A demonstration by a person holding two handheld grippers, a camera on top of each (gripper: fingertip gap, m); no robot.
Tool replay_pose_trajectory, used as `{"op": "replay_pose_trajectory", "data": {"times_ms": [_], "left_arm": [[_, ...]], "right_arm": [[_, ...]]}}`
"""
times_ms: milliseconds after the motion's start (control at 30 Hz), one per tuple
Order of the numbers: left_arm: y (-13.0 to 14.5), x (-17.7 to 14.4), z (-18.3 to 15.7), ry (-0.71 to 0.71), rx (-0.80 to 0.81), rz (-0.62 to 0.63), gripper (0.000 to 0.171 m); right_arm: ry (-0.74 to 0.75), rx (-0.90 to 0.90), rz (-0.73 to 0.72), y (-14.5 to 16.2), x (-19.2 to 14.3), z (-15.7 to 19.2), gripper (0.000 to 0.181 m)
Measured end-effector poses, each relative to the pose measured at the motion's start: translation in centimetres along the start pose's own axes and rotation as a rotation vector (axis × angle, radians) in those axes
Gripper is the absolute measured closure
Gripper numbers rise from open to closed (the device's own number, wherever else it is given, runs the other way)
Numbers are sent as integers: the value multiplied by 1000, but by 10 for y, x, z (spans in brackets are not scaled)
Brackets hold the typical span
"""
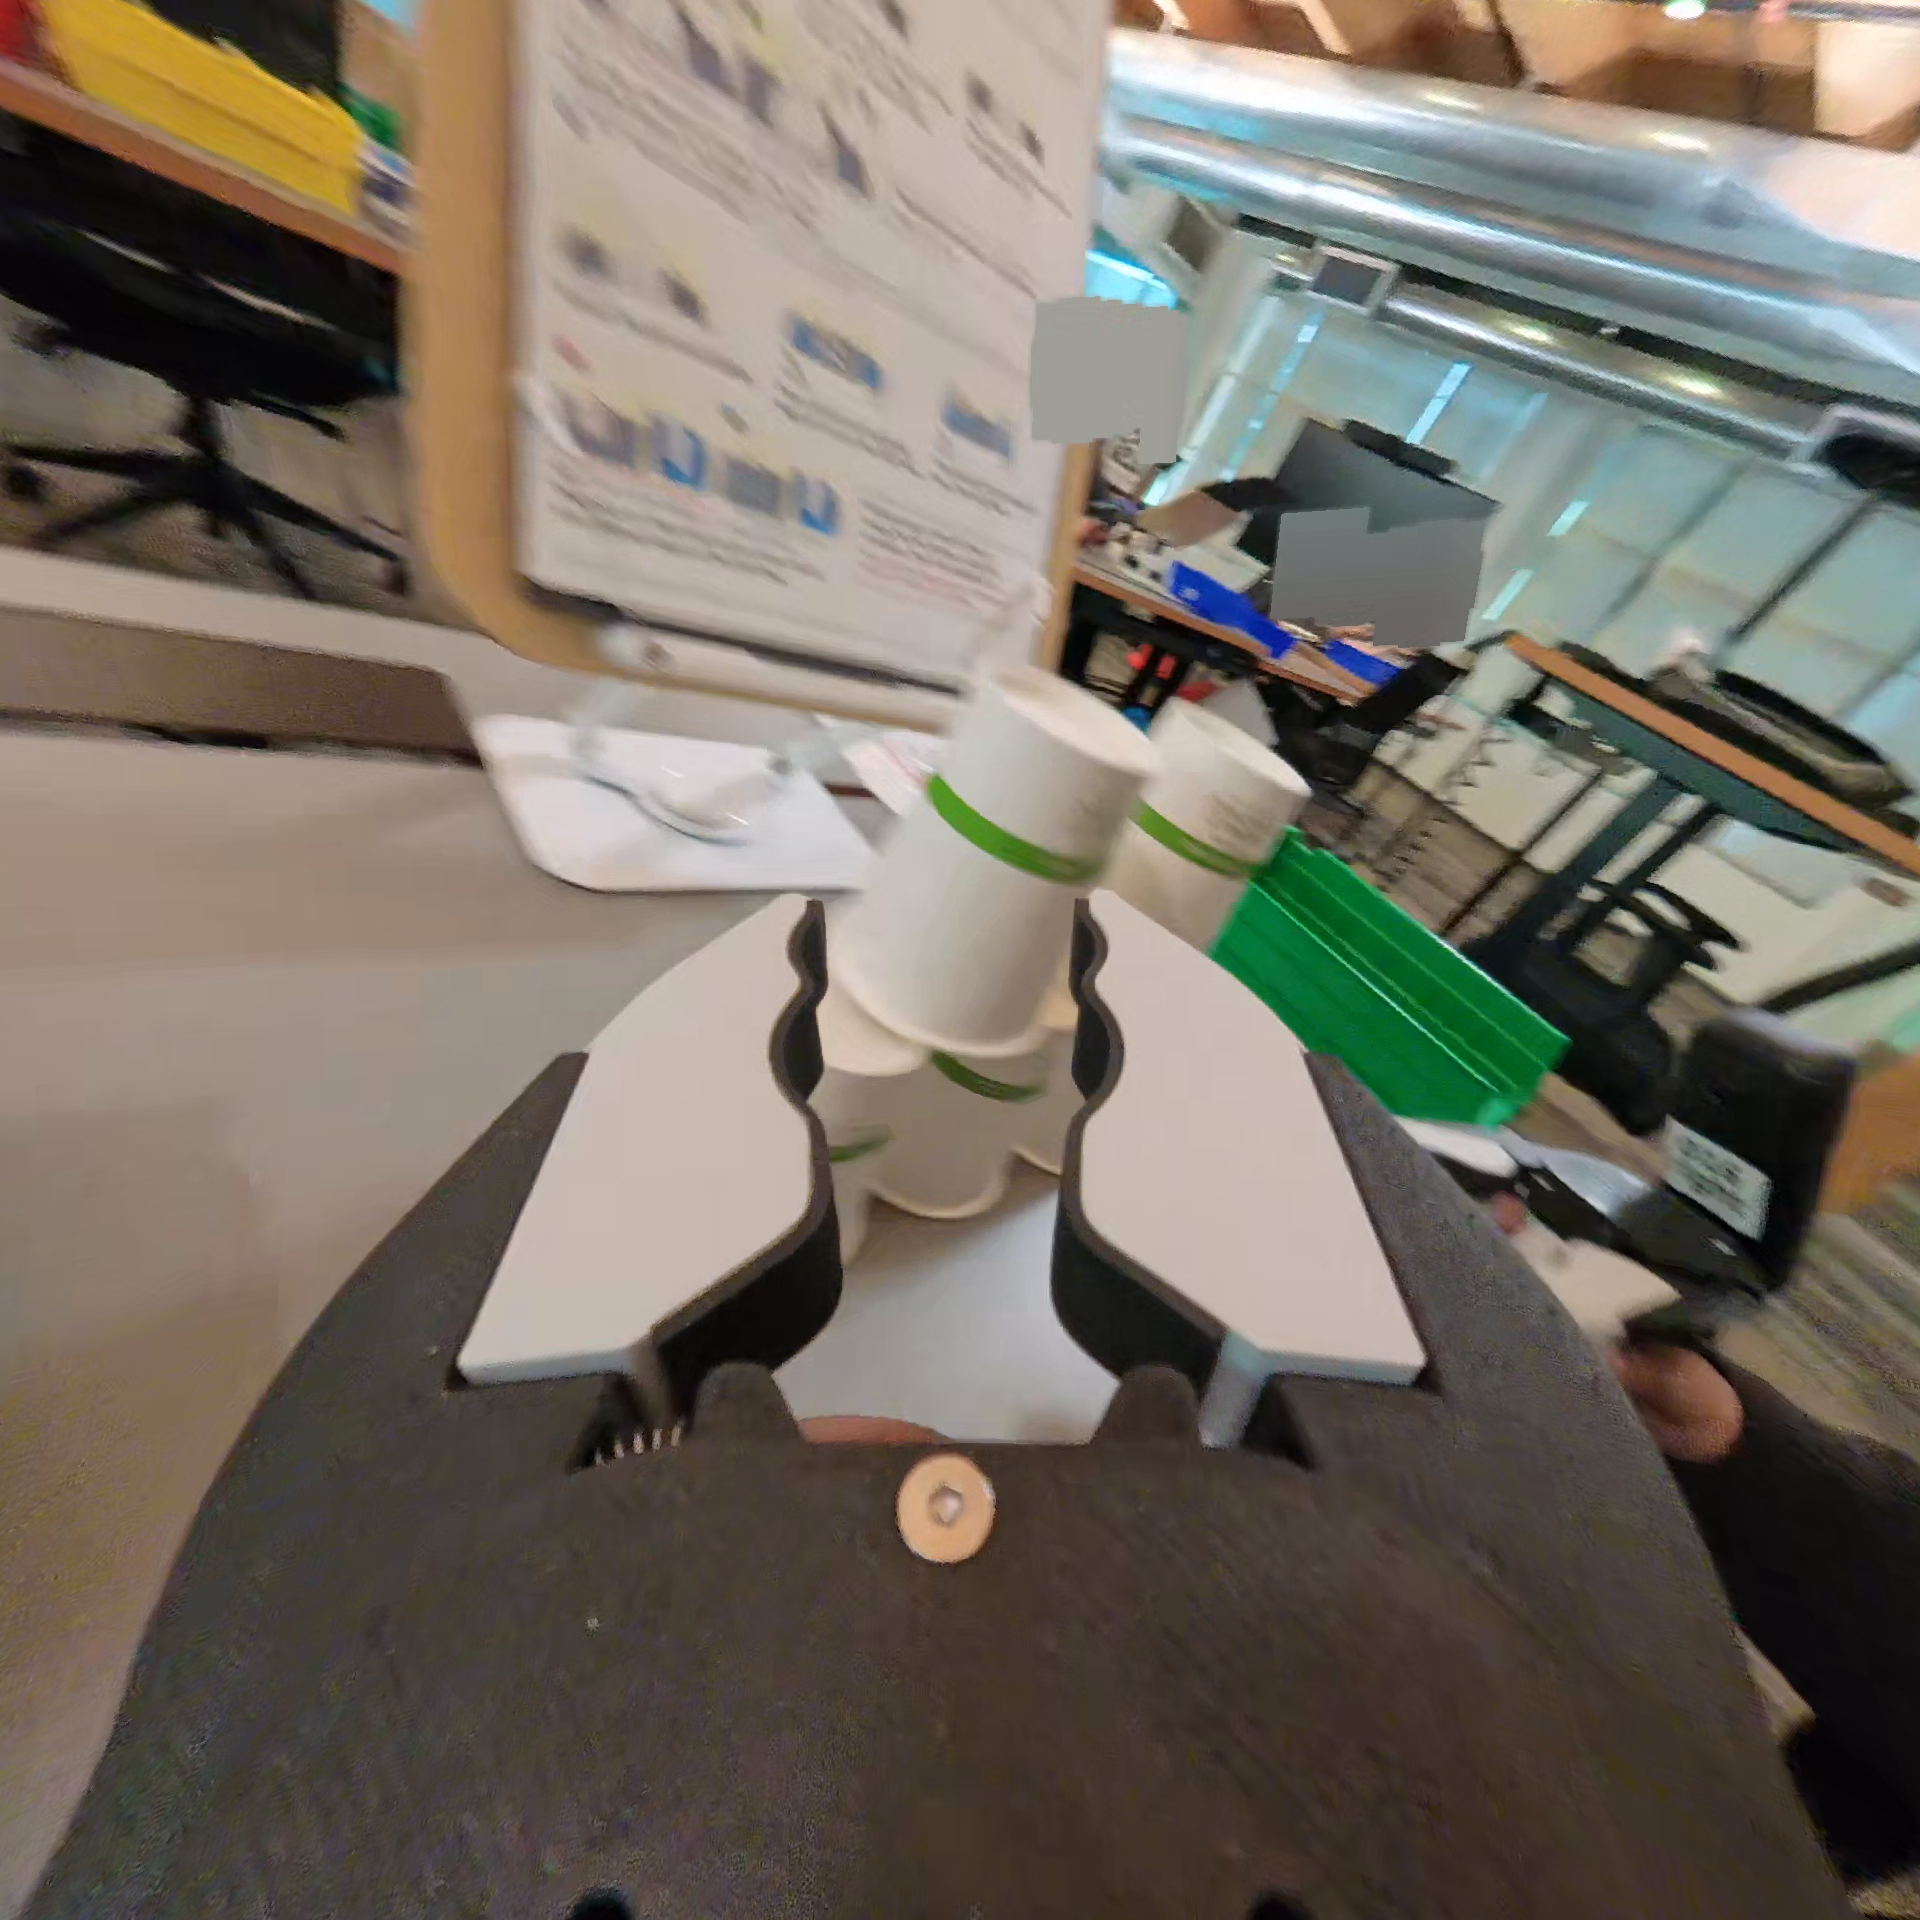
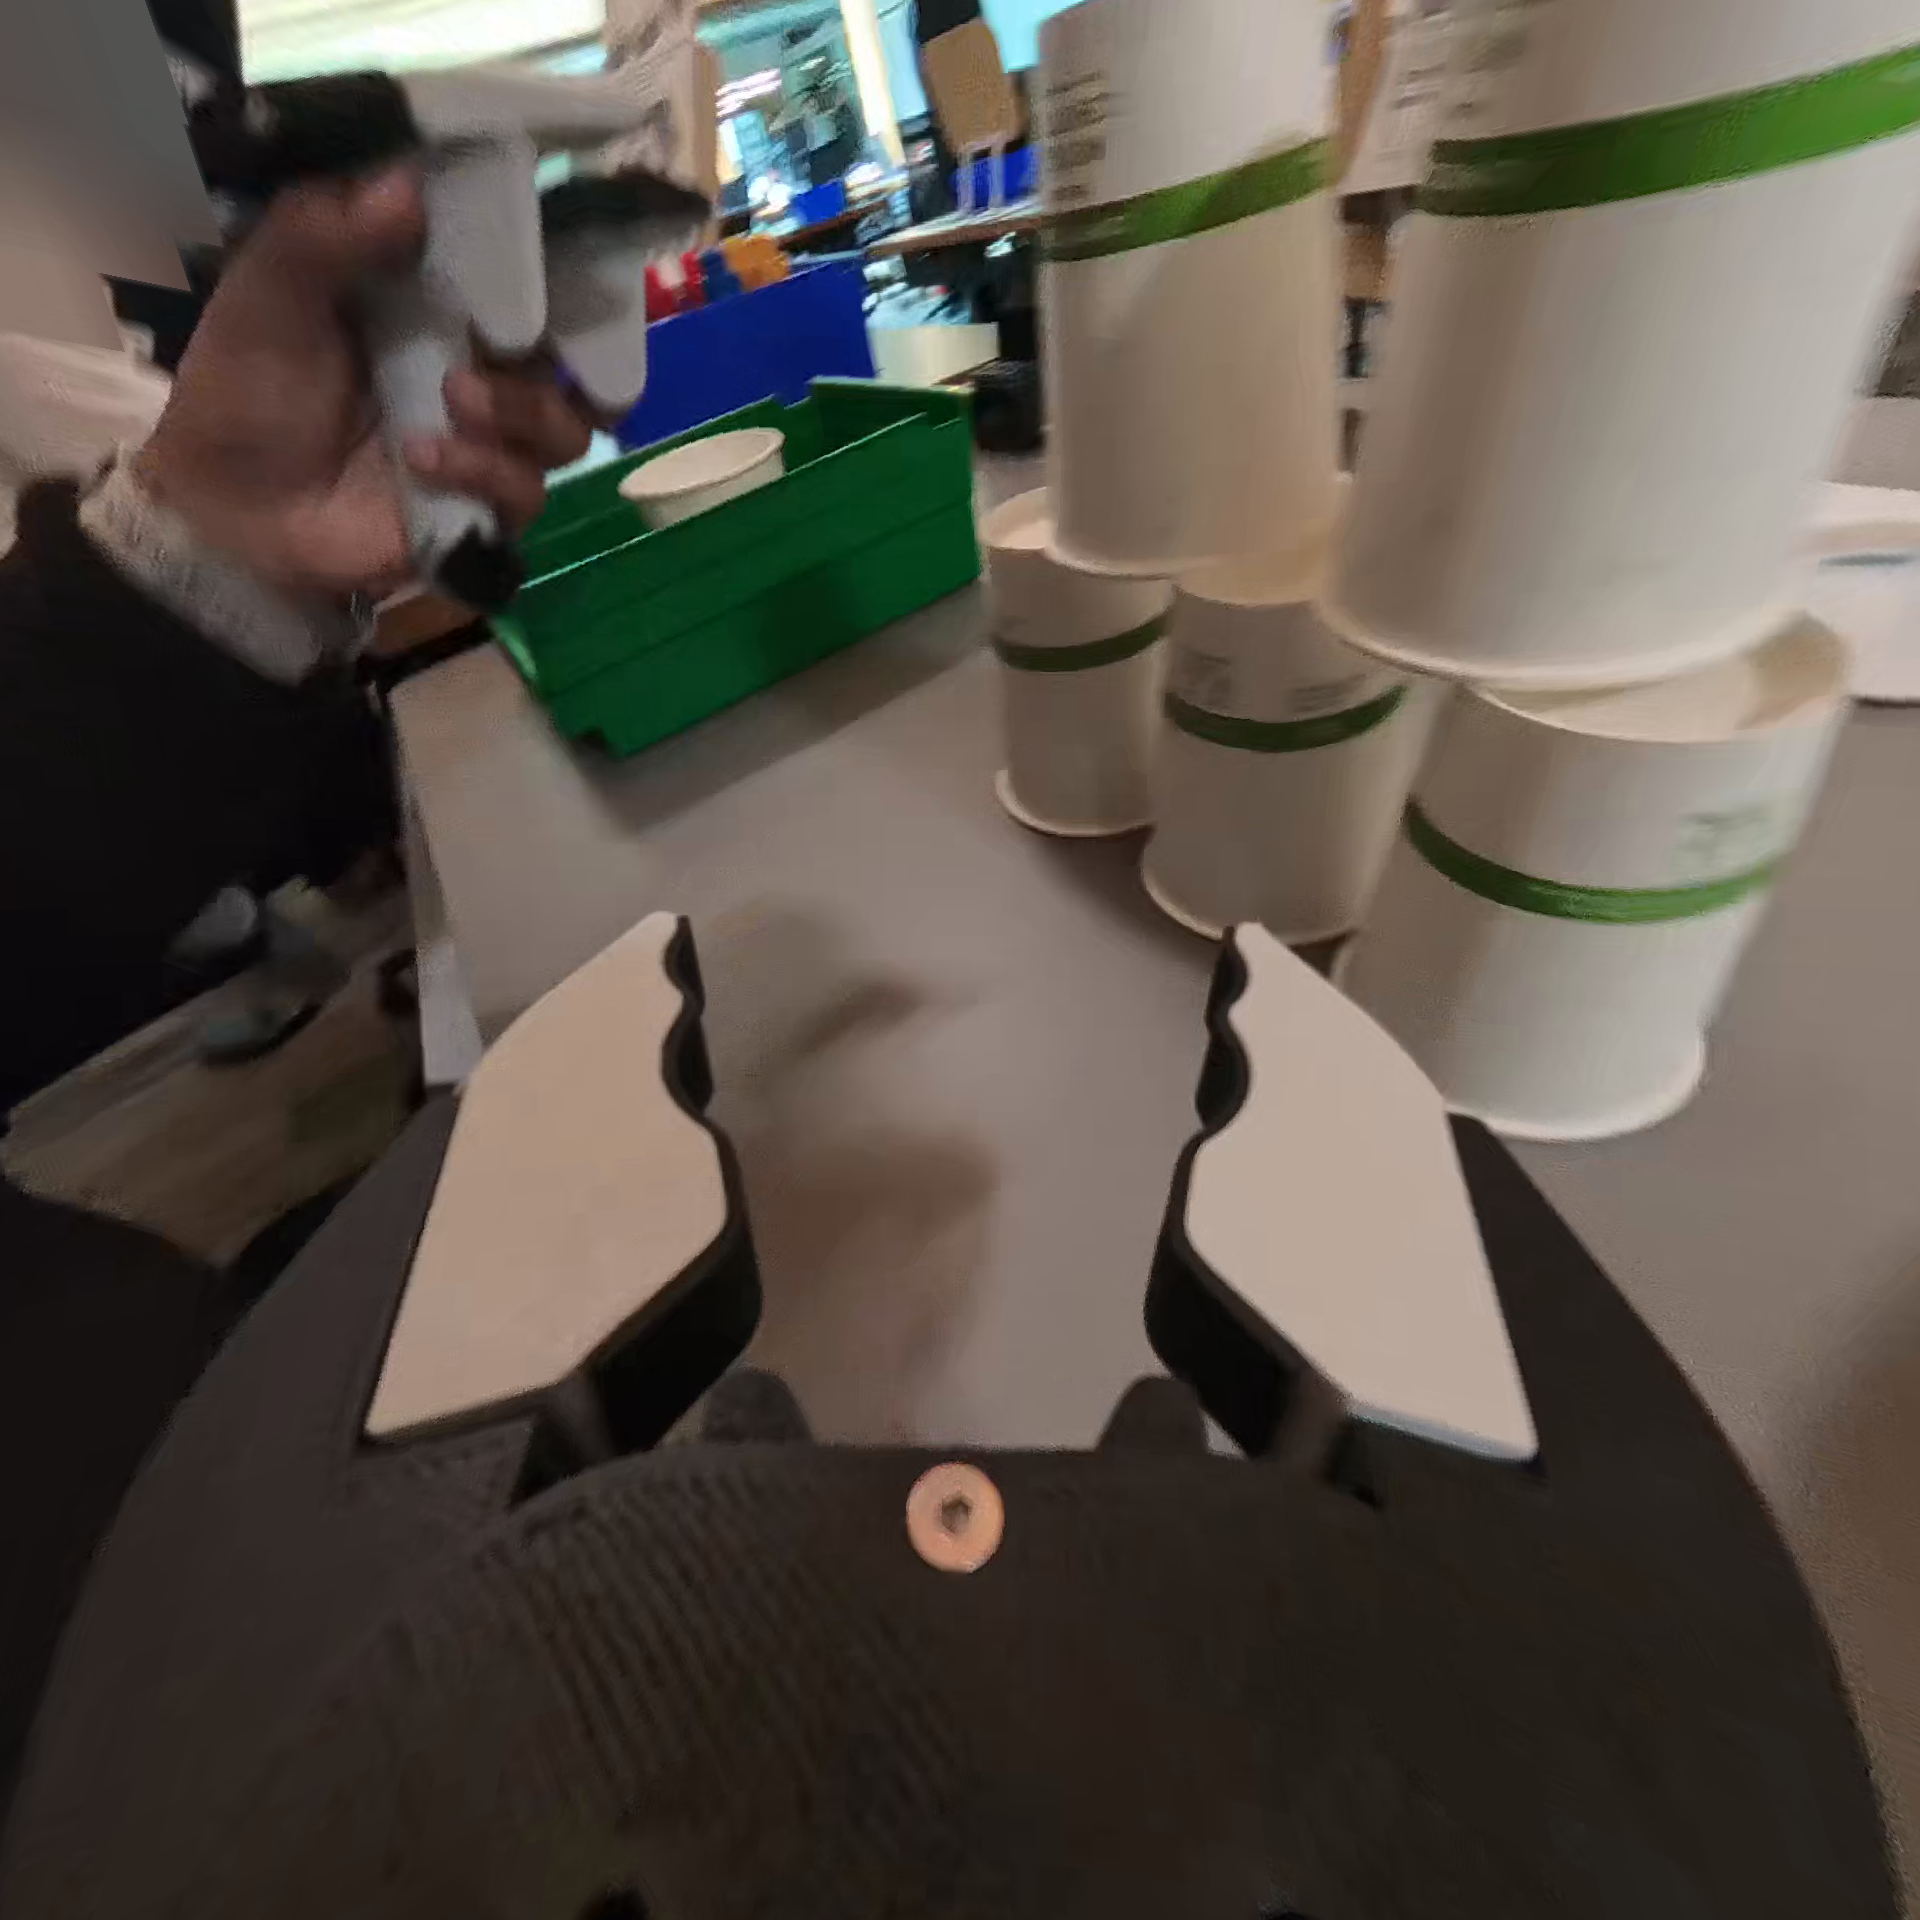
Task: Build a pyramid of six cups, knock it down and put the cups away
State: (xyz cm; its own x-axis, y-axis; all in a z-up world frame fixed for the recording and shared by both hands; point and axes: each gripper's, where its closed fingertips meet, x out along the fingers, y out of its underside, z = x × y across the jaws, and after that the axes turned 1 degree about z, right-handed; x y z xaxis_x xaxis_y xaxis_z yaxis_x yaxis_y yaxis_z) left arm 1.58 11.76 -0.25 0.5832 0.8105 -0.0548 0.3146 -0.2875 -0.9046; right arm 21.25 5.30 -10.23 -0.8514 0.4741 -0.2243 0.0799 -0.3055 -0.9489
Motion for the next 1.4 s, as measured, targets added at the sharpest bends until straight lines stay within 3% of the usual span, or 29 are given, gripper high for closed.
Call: {"op": "replay_pose_trajectory", "data": {"times_ms": [100, 200, 267, 333, 400, 500, 733, 967, 1067, 1133, 1267, 1400], "left_arm": [[-55, -52, 49, -198, 115, -37, 126], [-71, -96, 87, -345, 252, 19, 136], [-53, -114, 110, -369, 254, 149, 140], [-23, -124, 123, -306, 161, 311, 140], [-13, -130, 137, -316, 141, 330, 143], [-8, -130, 150, -355, 231, 337, 145], [41, -123, 172, -422, 372, 576, 145], [44, -131, 183, -522, 554, 672, 158], [60, -137, 183, -501, 582, 781, 162], [63, -141, 194, -568, 644, 832, 168], [56, -139, 198, -599, 618, 795, 168], [1, -144, 196, -710, 555, 523, 169]], "right_arm": [[-20, -147, 34, 7, 9, 16, 91], [-39, -186, 99, 20, 13, 20, 92], [-79, -133, 87, 19, 13, 24, 95], [-105, -73, 74, 16, 12, 25, 96], [-114, -31, 64, 14, 12, 22, 97], [-121, 7, 71, 15, 13, 18, 97], [-140, 22, 73, 16, 12, 21, 98], [-147, 29, 84, 18, 13, 22, 98], [-150, 37, 85, 18, 13, 22, 98], [-150, 38, 85, 18, 13, 22, 98], [-148, 37, 88, 19, 13, 21, 99], [-148, 41, 88, 19, 13, 21, 99]]}}
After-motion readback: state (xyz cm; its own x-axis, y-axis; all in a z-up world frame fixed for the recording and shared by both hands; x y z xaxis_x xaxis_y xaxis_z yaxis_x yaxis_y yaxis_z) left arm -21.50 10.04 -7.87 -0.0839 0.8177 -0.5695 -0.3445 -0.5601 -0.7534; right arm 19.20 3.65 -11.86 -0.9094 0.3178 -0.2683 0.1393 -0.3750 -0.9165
